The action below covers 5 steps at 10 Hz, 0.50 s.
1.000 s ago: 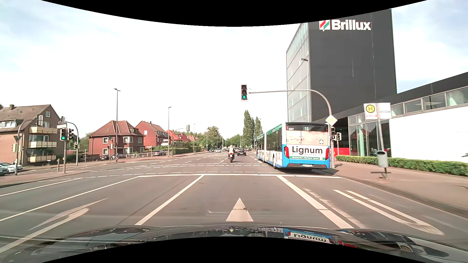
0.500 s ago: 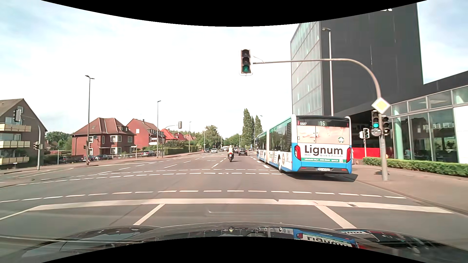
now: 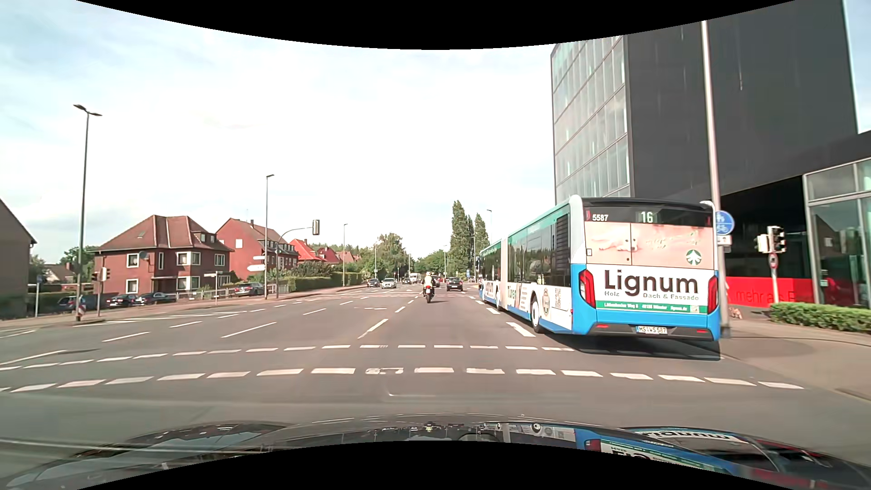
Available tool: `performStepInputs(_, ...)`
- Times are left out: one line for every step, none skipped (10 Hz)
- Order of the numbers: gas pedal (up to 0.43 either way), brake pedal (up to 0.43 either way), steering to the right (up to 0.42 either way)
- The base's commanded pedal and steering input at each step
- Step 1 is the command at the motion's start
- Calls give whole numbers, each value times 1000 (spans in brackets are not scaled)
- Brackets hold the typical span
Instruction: Follow the waypoints while adhering to traffic rules and regulations
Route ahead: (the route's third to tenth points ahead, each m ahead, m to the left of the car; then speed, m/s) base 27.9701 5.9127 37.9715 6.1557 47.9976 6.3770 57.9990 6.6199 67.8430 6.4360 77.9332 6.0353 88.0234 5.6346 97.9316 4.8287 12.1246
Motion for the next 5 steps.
performStepInputs(150, 0, -2)
performStepInputs(150, 0, -5)
performStepInputs(138, 0, -9)
performStepInputs(138, 0, -9)
performStepInputs(157, 0, -8)
